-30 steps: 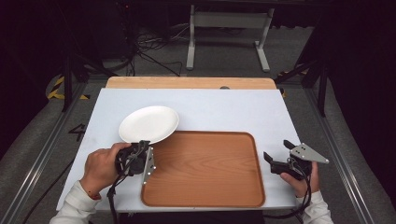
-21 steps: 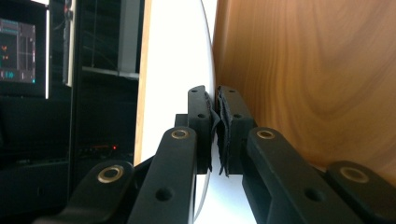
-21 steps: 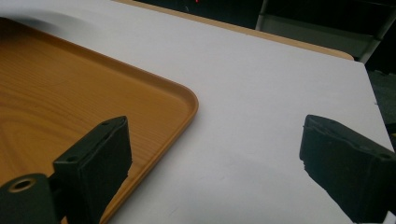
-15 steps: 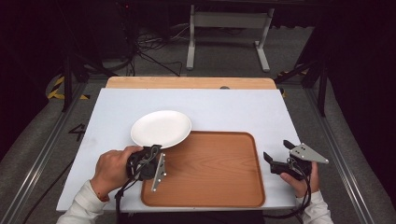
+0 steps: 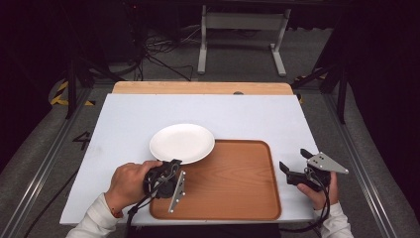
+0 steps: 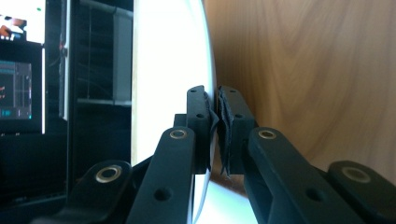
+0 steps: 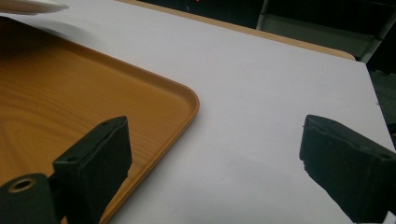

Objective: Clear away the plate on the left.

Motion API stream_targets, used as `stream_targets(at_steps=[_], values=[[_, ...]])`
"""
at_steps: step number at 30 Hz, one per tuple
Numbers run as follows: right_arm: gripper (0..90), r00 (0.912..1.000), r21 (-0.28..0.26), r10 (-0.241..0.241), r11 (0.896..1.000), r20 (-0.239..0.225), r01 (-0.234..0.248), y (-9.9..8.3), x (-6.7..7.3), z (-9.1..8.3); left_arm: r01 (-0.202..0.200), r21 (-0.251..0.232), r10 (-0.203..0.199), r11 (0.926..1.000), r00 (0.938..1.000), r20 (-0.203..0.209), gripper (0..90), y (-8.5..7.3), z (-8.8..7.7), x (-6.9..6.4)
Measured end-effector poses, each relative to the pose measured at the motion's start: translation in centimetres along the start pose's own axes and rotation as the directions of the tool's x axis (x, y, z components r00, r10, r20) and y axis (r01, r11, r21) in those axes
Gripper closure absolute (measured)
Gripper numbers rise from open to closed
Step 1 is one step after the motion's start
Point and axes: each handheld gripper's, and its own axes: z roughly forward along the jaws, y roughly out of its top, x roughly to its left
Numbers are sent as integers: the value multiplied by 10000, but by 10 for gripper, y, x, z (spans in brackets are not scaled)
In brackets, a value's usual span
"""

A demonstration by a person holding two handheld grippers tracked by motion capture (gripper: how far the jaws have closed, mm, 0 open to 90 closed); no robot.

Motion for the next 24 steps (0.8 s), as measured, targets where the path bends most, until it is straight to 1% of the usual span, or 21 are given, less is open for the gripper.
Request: stream_targets(at_steps=[2,3,4,7,9,14,16,17,19,20,24], values=[[97,10000,-1,9,10000,-19,-9,0,0,0,14,-66,-13,10000,10000,41,840,5,0,-2],[97,10000,13,23,10000,-15,-23,0,0,0,52,-206,-50,9998,9999,112,840,7,0,-3],[97,10000,40,11,10000,8,-11,0,0,0,-8,-317,14,9995,9998,206,841,12,-1,-4],[97,10000,40,18,10000,-5,-18,0,0,1,-111,-649,133,9978,9993,338,836,21,-2,-7],[98,10000,42,37,10000,-22,-37,-1,0,1,-264,-797,295,9965,9989,377,834,28,0,-10],[98,10000,66,27,10000,-7,-27,-1,-1,1,-428,-1038,479,9937,9977,480,838,39,4,-15],[97,10000,69,43,10000,-3,-43,-1,-1,1,-523,-1155,596,9919,9964,606,840,43,4,-17],[97,10000,68,34,10000,1,-34,-1,-1,1,-512,-1179,593,9917,9960,664,842,45,3,-18],[97,10000,75,34,10000,8,-34,-1,-1,1,-645,-1176,736,9910,9945,749,845,49,3,-21],[97,10000,67,33,10000,-5,-33,-1,-1,1,-627,-1270,728,9899,9944,764,846,50,4,-22],[98,10000,59,21,10000,-12,-21,-1,-1,0,-625,-1336,743,9891,9936,847,851,55,5,-28]])
